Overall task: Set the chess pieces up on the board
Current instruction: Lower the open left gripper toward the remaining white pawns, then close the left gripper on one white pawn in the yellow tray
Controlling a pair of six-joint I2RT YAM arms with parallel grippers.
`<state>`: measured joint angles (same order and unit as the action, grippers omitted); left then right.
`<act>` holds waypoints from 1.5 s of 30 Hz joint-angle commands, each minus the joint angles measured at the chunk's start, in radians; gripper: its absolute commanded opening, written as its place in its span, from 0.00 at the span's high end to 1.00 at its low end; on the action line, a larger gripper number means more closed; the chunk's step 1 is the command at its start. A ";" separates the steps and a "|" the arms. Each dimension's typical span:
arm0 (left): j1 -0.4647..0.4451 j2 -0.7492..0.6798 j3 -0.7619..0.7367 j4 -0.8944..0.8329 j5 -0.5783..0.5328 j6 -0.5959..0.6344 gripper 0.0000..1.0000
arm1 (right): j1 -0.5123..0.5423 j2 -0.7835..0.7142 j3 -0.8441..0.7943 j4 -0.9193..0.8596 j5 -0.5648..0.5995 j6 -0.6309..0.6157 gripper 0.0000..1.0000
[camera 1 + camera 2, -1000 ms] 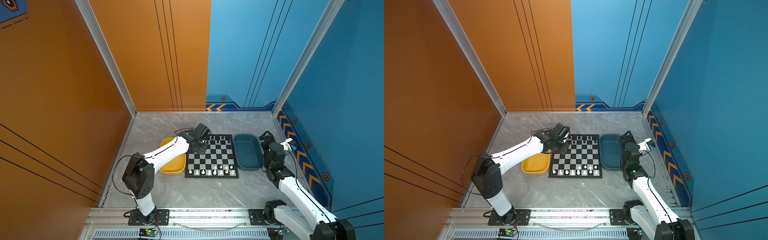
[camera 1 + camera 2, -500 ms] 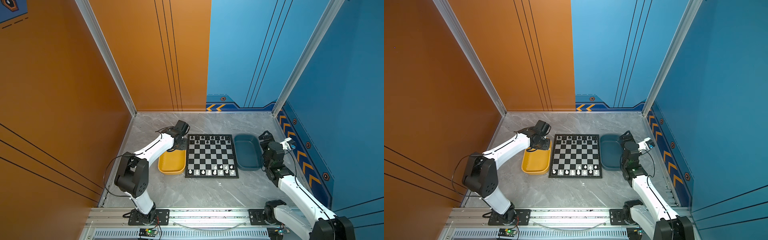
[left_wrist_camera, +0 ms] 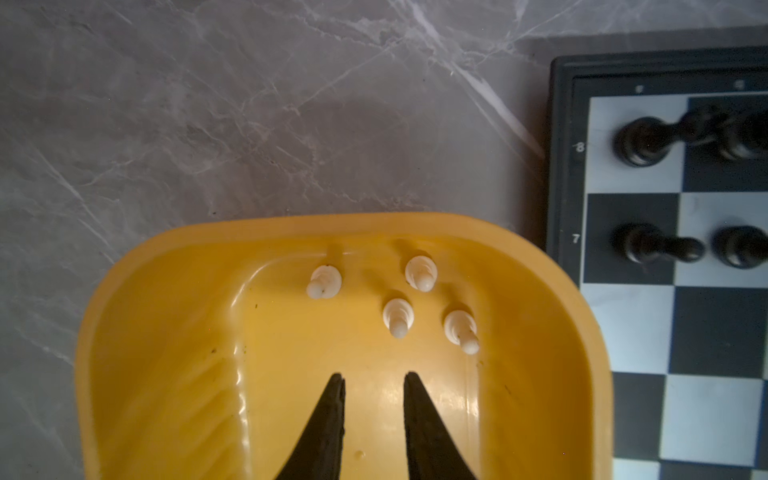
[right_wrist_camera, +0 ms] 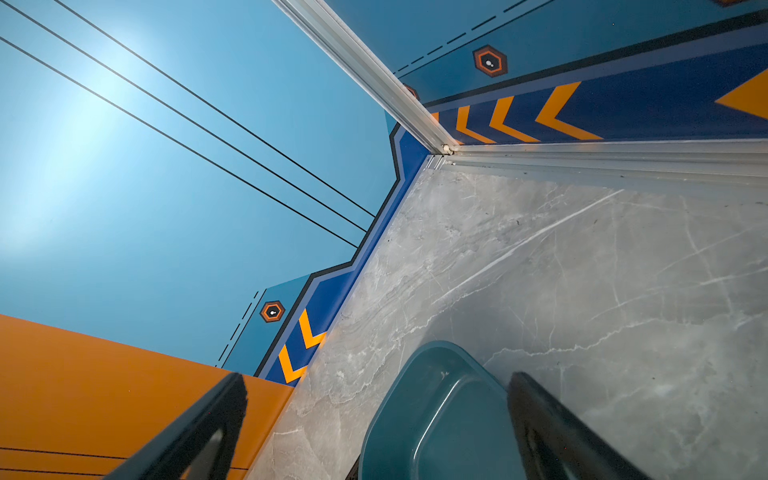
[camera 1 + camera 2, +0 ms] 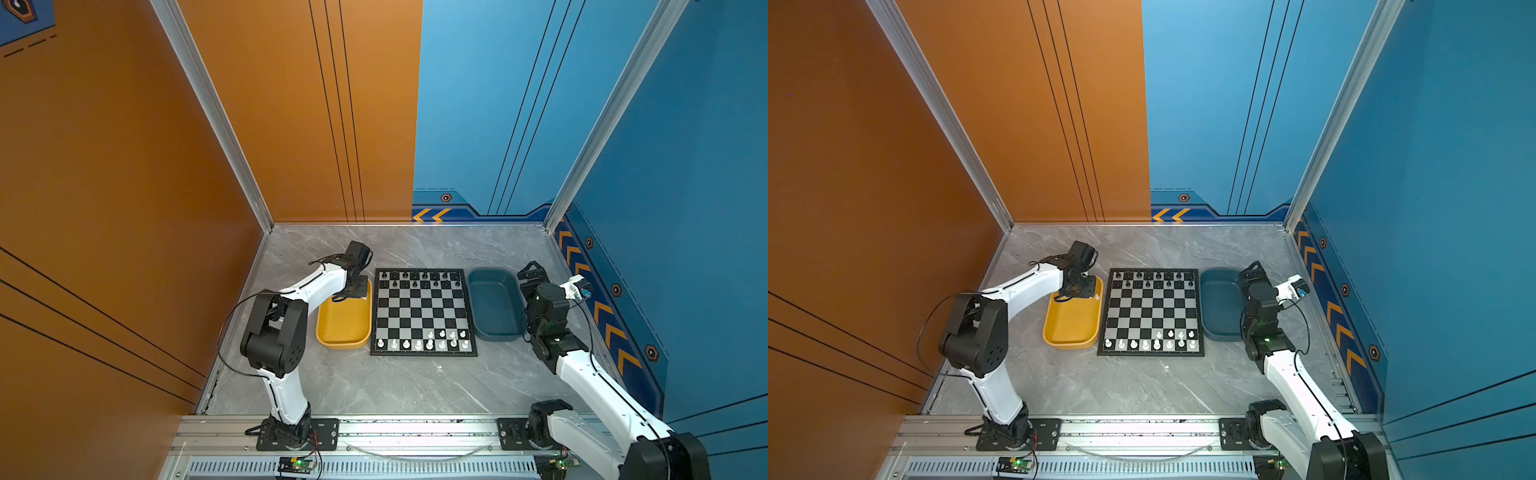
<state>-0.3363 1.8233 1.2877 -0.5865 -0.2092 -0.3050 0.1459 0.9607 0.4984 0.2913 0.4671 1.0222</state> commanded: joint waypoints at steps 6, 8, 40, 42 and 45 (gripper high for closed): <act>0.017 0.037 0.015 0.049 0.018 -0.014 0.73 | 0.003 0.016 0.025 0.005 0.000 0.003 0.00; 0.017 0.045 0.015 0.056 0.027 -0.016 0.73 | 0.003 0.019 0.024 0.005 0.000 0.004 0.00; 0.016 0.103 0.033 0.064 0.072 -0.013 0.96 | 0.002 0.027 0.032 0.001 -0.005 0.004 0.00; 0.015 0.092 0.029 0.063 0.074 -0.013 0.99 | 0.002 0.026 0.033 0.000 -0.006 0.004 0.00; 0.006 0.073 0.029 0.052 0.076 -0.010 1.00 | 0.002 0.026 0.030 0.002 -0.007 0.006 0.00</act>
<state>-0.3275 1.9133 1.3018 -0.5182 -0.1577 -0.3145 0.1459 0.9821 0.5030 0.2913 0.4671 1.0222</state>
